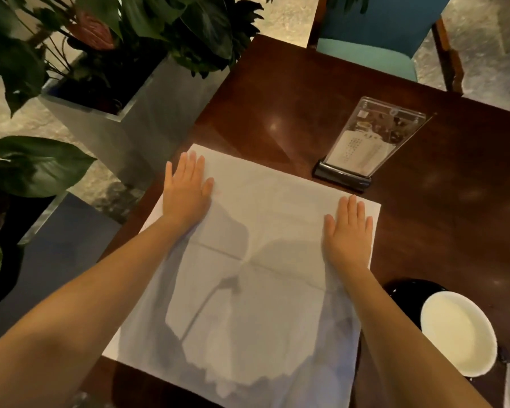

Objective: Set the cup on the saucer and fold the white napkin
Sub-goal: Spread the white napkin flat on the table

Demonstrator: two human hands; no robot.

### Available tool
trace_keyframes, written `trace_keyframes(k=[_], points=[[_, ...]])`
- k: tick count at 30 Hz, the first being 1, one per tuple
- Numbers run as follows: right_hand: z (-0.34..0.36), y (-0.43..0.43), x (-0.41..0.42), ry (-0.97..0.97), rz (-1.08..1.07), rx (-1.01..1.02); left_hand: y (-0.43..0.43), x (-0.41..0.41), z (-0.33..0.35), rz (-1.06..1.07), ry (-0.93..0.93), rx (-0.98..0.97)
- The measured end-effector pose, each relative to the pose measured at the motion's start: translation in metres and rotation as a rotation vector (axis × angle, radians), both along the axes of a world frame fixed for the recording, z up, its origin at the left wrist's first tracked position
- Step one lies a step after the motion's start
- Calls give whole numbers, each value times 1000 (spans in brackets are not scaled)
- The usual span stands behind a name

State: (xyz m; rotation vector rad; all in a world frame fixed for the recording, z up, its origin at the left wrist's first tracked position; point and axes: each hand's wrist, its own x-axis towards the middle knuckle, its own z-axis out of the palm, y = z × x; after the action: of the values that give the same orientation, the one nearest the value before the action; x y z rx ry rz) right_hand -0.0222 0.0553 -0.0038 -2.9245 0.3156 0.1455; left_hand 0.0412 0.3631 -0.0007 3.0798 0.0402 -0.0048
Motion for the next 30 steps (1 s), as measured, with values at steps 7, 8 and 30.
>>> trace_keyframes(k=[7,8,30], points=[[20,30,-15,-19,106,131,-66,-149,2,-118,236,-211],[24,42,-25,-18,214,168,-66,-163,-3,-97,239,-186],[16,-8,-240,95,1280,-115,-32,-215,-14,50,105,-103]])
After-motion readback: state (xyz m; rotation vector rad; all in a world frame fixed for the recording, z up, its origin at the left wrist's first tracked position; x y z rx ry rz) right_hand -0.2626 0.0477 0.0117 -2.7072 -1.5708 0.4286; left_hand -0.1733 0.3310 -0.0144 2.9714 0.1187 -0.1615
